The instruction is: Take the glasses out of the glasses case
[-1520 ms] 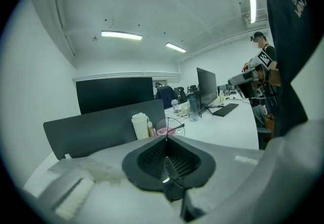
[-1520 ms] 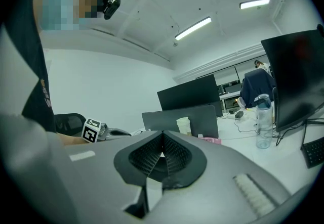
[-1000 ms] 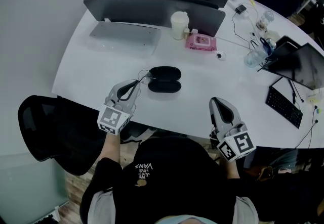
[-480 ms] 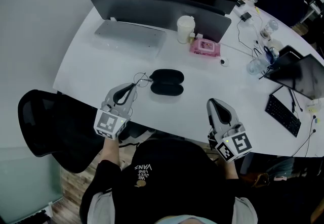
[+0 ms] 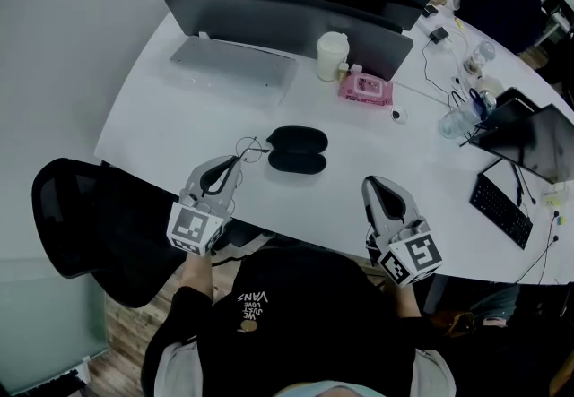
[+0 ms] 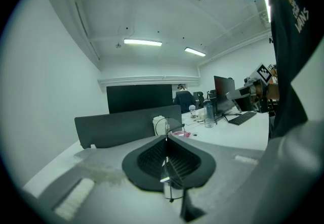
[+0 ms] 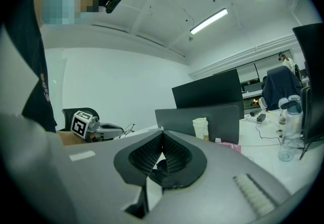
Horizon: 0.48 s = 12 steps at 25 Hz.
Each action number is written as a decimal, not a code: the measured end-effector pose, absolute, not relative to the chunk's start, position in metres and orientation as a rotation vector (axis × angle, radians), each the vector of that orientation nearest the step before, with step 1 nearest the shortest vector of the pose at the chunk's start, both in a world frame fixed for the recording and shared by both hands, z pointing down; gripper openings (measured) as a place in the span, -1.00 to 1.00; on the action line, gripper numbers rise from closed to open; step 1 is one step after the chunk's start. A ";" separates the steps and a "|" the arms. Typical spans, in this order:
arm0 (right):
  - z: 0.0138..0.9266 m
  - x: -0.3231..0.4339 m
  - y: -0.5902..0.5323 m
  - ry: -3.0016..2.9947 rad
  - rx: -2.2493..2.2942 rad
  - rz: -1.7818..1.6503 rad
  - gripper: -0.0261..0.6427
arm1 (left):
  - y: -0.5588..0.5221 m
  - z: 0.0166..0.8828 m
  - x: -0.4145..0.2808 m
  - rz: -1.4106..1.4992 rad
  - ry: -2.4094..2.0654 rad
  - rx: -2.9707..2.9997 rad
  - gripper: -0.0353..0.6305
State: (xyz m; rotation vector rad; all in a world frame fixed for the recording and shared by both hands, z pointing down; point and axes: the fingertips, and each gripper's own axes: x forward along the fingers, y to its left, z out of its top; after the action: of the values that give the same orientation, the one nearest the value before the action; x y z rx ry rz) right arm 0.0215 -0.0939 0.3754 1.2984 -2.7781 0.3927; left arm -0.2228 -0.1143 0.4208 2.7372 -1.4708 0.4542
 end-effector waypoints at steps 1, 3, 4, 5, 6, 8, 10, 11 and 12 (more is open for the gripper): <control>0.377 0.021 -0.095 -2.774 1.295 0.396 -0.93 | -0.114 0.421 -0.223 0.454 -1.469 2.735 -0.87; 0.380 0.020 -0.096 -2.767 1.291 0.403 -0.92 | -0.112 0.422 -0.222 0.452 -1.464 2.733 -0.87; 0.381 0.019 -0.096 -2.764 1.289 0.407 -0.92 | -0.112 0.423 -0.222 0.451 -1.462 2.731 -0.87; 0.383 0.019 -0.097 -2.761 1.287 0.411 -0.92 | -0.111 0.423 -0.222 0.449 -1.461 2.728 -0.87; 0.384 0.018 -0.097 -2.760 1.285 0.416 -0.92 | -0.110 0.423 -0.222 0.447 -1.460 2.725 -0.87; 0.386 0.016 -0.099 -2.756 1.282 0.424 -0.92 | -0.109 0.424 -0.223 0.443 -1.458 2.720 -0.87; 0.389 0.015 -0.100 -2.752 1.280 0.431 -0.92 | -0.108 0.424 -0.223 0.438 -1.456 2.715 -0.87; 0.390 0.014 -0.100 -2.751 1.279 0.434 -0.92 | -0.108 0.424 -0.223 0.435 -1.458 2.709 -0.87; 0.391 0.014 -0.100 -2.750 1.277 0.437 -0.92 | -0.107 0.425 -0.223 0.433 -1.460 2.702 -0.87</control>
State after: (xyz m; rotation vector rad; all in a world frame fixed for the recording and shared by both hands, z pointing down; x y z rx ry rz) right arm 0.0137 -0.1004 0.3909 1.2771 -2.7499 0.4367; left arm -0.2233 -0.1071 0.4245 2.7019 -1.4600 0.4332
